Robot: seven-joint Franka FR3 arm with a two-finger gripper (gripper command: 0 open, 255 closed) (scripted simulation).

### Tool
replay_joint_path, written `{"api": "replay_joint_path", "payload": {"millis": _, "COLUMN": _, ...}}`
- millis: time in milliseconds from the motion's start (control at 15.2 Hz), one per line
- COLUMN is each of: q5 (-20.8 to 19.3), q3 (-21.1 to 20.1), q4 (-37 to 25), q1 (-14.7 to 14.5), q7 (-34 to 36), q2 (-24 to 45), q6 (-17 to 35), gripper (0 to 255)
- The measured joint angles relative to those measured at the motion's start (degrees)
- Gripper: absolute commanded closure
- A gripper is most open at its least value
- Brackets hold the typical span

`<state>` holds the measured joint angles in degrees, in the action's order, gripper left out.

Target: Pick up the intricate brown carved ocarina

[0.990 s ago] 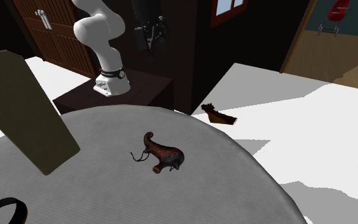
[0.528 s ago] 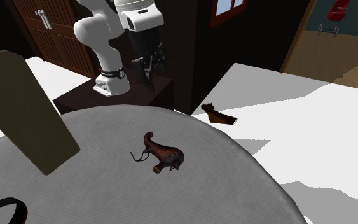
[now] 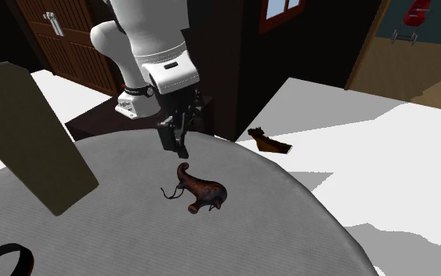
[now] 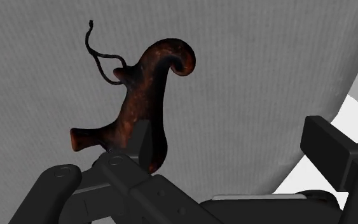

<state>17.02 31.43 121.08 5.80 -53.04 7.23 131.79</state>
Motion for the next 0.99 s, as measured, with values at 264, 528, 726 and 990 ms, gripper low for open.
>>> {"api": "replay_joint_path", "payload": {"millis": 264, "q5": 7.0, "q3": -0.6, "q4": -6.4, "q1": 4.0, "q7": -7.3, "q2": 9.2, "q6": 0.4, "gripper": 0}}
{"api": "replay_joint_path", "payload": {"millis": 528, "q5": 9.8, "q3": -1.6, "q4": -9.0, "q1": 5.7, "q7": -9.6, "q2": 13.2, "q6": 1.0, "gripper": 0}}
{"api": "replay_joint_path", "payload": {"millis": 726, "q5": 11.3, "q3": -2.4, "q4": -8.9, "q1": 6.3, "q7": -10.8, "q2": 14.9, "q6": 2.4, "gripper": 0}}
{"api": "replay_joint_path", "payload": {"millis": 990, "q5": 12.4, "q3": -3.0, "q4": -8.5, "q1": 6.7, "q7": -11.8, "q2": 16.1, "q6": 3.7, "gripper": 255}}
